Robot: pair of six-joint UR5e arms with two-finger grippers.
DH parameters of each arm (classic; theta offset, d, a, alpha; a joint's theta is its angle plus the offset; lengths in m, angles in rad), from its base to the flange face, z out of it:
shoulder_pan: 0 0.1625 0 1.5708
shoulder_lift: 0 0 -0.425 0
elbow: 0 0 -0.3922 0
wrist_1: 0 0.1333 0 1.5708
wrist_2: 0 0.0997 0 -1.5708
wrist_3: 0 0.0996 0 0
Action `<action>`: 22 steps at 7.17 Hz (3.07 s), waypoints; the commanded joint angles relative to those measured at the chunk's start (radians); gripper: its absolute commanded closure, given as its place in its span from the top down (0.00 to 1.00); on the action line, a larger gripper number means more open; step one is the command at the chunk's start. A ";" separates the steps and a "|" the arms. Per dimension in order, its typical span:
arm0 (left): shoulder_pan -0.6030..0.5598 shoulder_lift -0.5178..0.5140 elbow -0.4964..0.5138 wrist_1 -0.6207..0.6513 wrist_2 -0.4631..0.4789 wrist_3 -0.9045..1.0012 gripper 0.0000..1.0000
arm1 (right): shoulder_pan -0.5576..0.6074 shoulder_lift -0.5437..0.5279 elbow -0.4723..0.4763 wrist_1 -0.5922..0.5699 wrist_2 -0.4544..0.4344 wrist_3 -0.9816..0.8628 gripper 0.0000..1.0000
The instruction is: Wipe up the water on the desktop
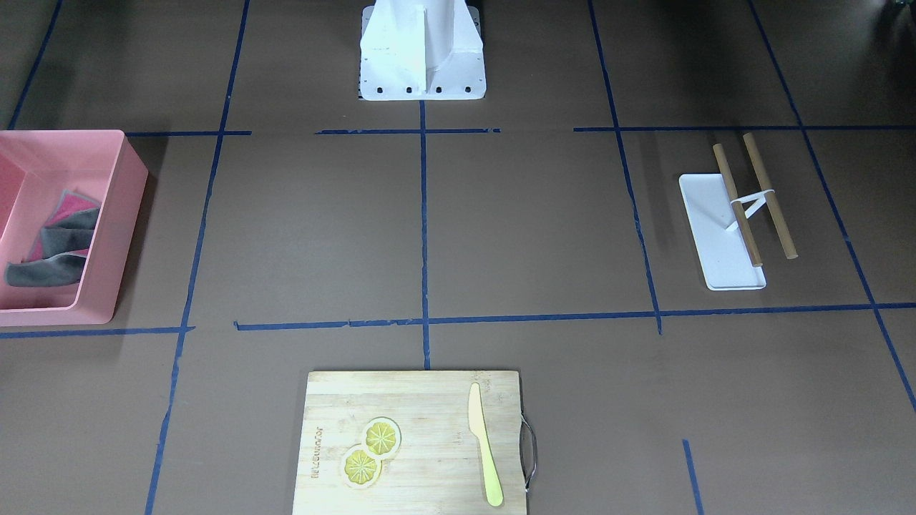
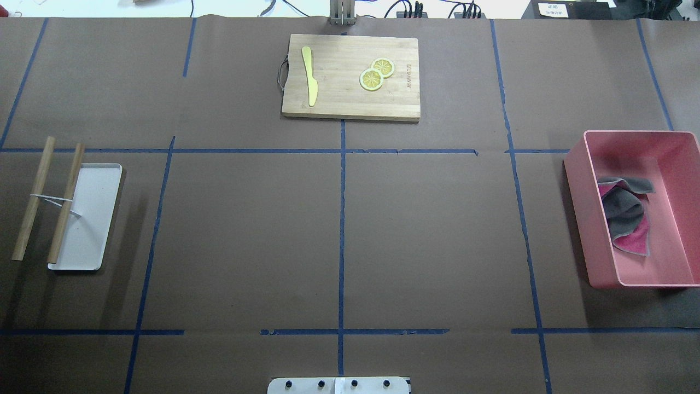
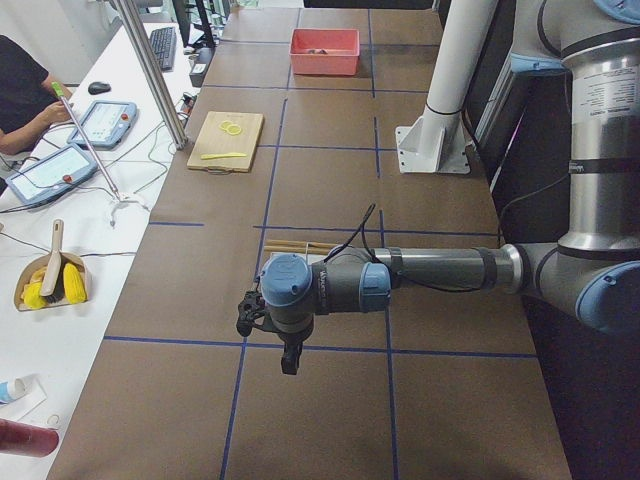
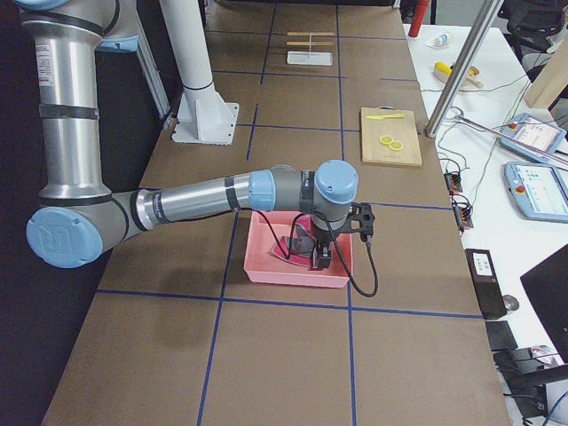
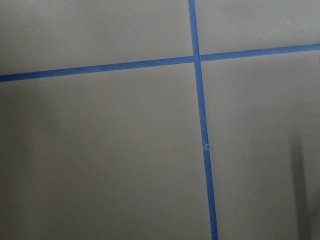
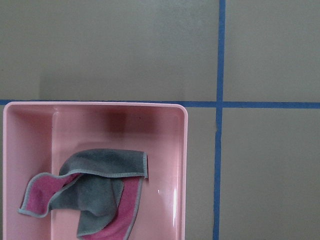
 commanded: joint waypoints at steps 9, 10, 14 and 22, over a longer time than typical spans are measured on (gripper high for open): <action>0.002 -0.015 0.000 -0.011 0.000 -0.019 1.00 | 0.115 -0.115 -0.146 0.242 0.021 0.000 1.00; 0.002 -0.015 0.000 -0.011 0.000 -0.019 1.00 | 0.115 -0.115 -0.145 0.244 0.021 0.006 1.00; 0.002 -0.013 0.001 -0.012 0.000 -0.019 1.00 | 0.115 -0.115 -0.145 0.245 0.015 0.009 1.00; 0.002 -0.018 0.000 -0.012 0.000 -0.018 1.00 | 0.115 -0.110 -0.139 0.245 0.010 0.009 1.00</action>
